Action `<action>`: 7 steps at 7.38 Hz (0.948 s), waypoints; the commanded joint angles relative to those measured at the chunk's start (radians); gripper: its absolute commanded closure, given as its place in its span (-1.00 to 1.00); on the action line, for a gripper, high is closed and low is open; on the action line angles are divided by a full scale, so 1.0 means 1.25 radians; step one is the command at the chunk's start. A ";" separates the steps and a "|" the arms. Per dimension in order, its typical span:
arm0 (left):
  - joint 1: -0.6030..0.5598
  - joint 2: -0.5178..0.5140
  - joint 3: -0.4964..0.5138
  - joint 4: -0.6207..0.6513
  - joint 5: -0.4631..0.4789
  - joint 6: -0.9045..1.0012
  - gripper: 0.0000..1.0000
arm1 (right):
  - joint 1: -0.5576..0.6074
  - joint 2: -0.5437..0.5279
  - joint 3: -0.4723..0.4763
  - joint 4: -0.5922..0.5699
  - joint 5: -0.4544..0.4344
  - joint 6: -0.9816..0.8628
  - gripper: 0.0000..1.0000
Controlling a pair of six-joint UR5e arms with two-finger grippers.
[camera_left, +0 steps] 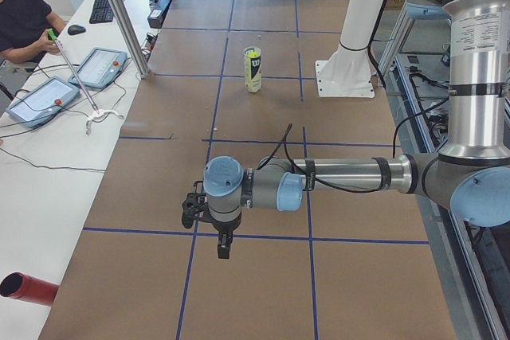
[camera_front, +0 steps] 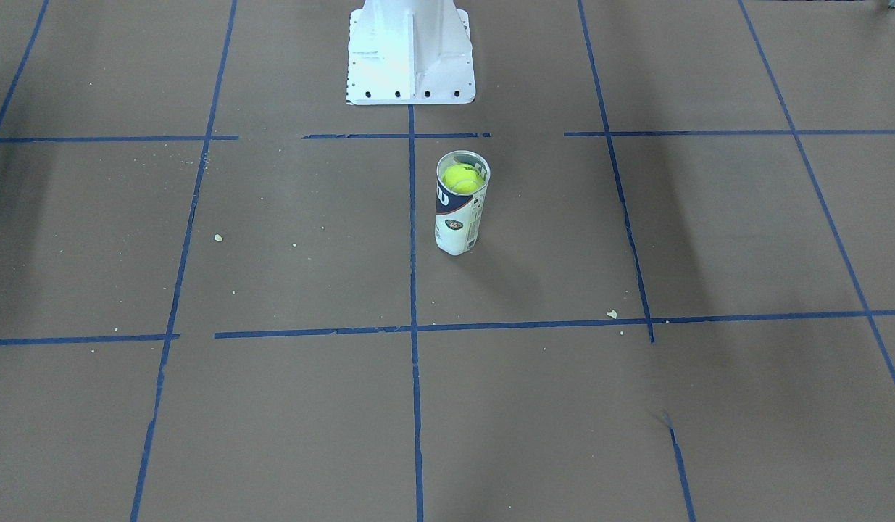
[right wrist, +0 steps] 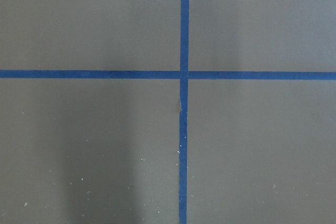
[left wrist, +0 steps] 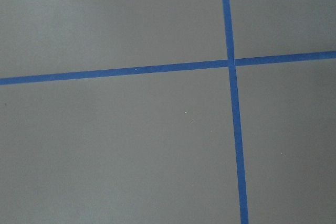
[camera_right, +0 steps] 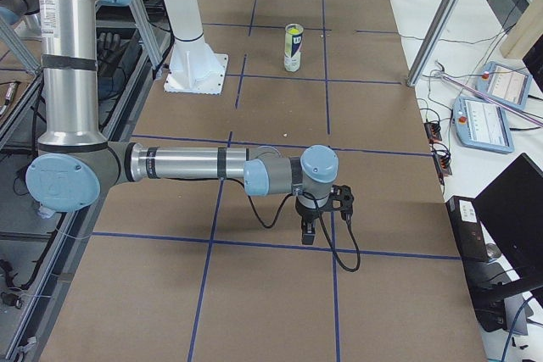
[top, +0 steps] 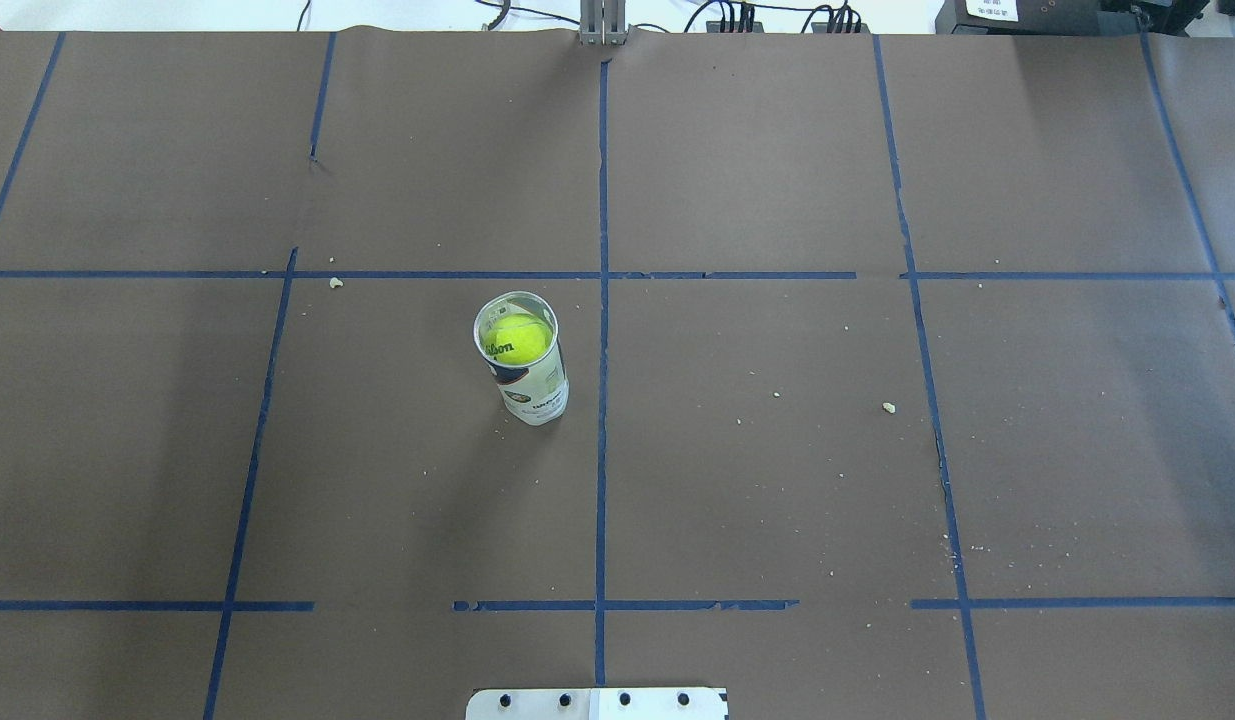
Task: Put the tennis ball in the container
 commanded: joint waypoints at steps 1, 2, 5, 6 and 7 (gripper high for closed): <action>-0.004 -0.004 -0.003 0.022 -0.073 -0.001 -1.00 | 0.000 0.000 0.000 0.000 0.000 0.000 -1.00; -0.004 -0.003 -0.013 0.021 -0.082 0.000 -1.00 | 0.000 0.000 0.000 0.000 0.000 0.000 -1.00; -0.004 -0.003 -0.024 0.019 -0.082 0.003 -1.00 | 0.000 0.000 0.000 0.000 0.000 0.000 -1.00; -0.004 -0.004 -0.021 0.019 -0.082 0.003 -1.00 | 0.000 0.000 0.000 0.000 0.000 0.000 -1.00; -0.003 -0.004 -0.021 0.019 -0.082 0.003 -1.00 | 0.000 0.000 0.000 0.000 0.000 0.000 -1.00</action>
